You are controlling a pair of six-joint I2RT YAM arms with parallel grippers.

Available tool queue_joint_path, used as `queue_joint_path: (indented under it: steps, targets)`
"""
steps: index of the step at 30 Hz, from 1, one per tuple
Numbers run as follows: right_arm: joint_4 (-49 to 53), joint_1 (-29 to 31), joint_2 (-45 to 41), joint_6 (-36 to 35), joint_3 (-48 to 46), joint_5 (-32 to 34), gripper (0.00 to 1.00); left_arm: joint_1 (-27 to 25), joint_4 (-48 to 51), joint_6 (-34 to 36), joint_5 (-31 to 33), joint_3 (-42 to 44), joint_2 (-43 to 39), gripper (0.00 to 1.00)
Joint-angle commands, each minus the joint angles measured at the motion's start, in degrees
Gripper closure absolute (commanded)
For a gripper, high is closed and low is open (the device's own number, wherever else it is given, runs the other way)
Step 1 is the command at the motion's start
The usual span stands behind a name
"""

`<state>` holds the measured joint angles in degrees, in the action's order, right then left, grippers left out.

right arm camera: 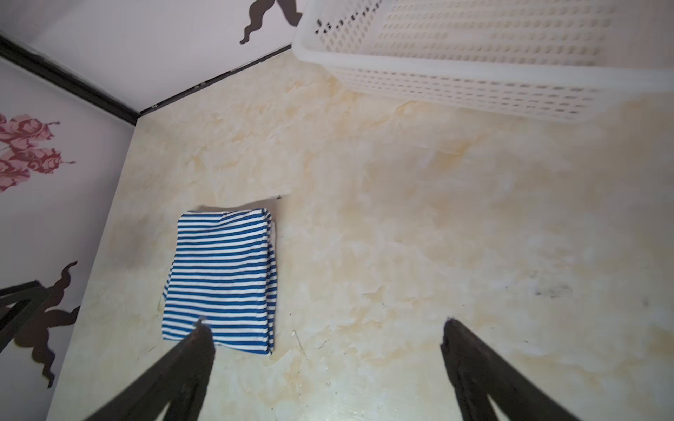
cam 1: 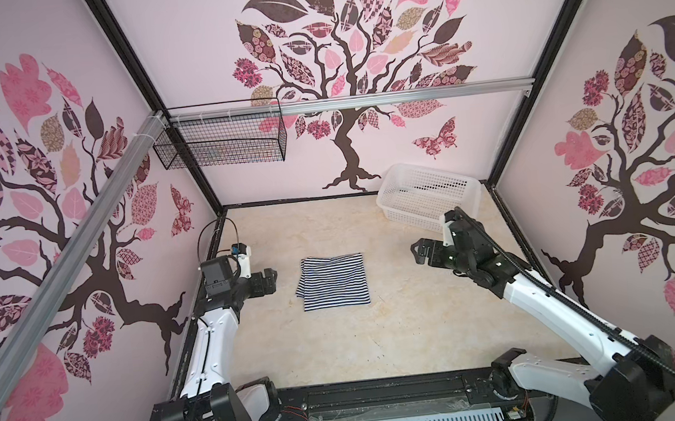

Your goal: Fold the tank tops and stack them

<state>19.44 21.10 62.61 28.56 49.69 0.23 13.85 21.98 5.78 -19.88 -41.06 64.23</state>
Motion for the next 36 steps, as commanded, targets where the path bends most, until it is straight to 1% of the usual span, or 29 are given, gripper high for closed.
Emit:
queue_joint_path:
  steps: [1,4,6,8,11,14,16,18,21,25,27,29,33,36]
  targets:
    - [2.2,-2.9,-3.7,-3.0,-3.1,5.7,0.0,0.0,-8.3,-1.0,-1.4,3.2,1.7,0.03]
    - [-0.7,-4.3,-7.4,-5.4,-6.6,9.0,0.0,0.0,-14.3,-1.2,-1.5,6.7,2.7,0.03]
    - [-2.0,-5.7,-9.0,-6.2,-8.2,10.5,0.0,0.0,-20.6,-1.9,-0.7,10.0,2.4,0.03]
    - [-3.6,-6.8,-9.9,-7.2,-9.8,11.0,0.0,0.0,-27.7,-2.8,-0.2,13.5,1.8,0.03]
    - [-6.8,-6.9,-11.6,-8.3,-12.9,12.5,0.0,0.0,-38.1,-3.6,-0.9,18.2,1.3,0.03]
    - [-11.5,-6.9,-14.0,-9.0,-16.1,12.3,0.0,0.0,-45.2,-3.8,-1.4,20.8,3.0,0.03]
    - [-14.4,-6.9,-15.4,-10.2,-18.0,12.3,0.0,0.0,-46.5,-4.1,-2.1,20.7,4.6,0.03]
    - [-16.9,-6.9,-17.4,-10.6,-20.0,13.9,0.0,-0.1,-47.9,-4.6,-2.5,20.6,5.5,0.03]
    - [-20.1,-6.9,-19.3,-11.8,-22.5,14.2,0.0,-0.2,-53.9,-5.1,-1.9,21.9,6.7,0.03]
    - [-22.6,-6.9,-18.9,-11.7,-24.0,14.0,0.0,-0.6,-56.9,-8.3,-3.1,21.1,9.5,0.03]
    - [-23.4,-6.9,-17.9,-12.2,-24.0,14.5,0.0,-1.9,-57.7,-8.4,-3.4,20.6,10.8,0.03]
    - [-25.0,-6.9,-17.0,-13.1,-24.6,15.6,0.0,-3.7,-58.3,-7.6,-0.7,20.1,11.6,0.03]
    - [-33.6,-6.9,-16.7,-15.0,-28.7,19.0,0.0,-6.7,-63.3,-6.2,2.5,19.8,14.6,0.03]
    - [-38.8,-6.9,-15.1,-16.6,-30.7,20.4,0.0,-8.0,-68.1,-4.8,4.7,20.2,18.7,0.03]
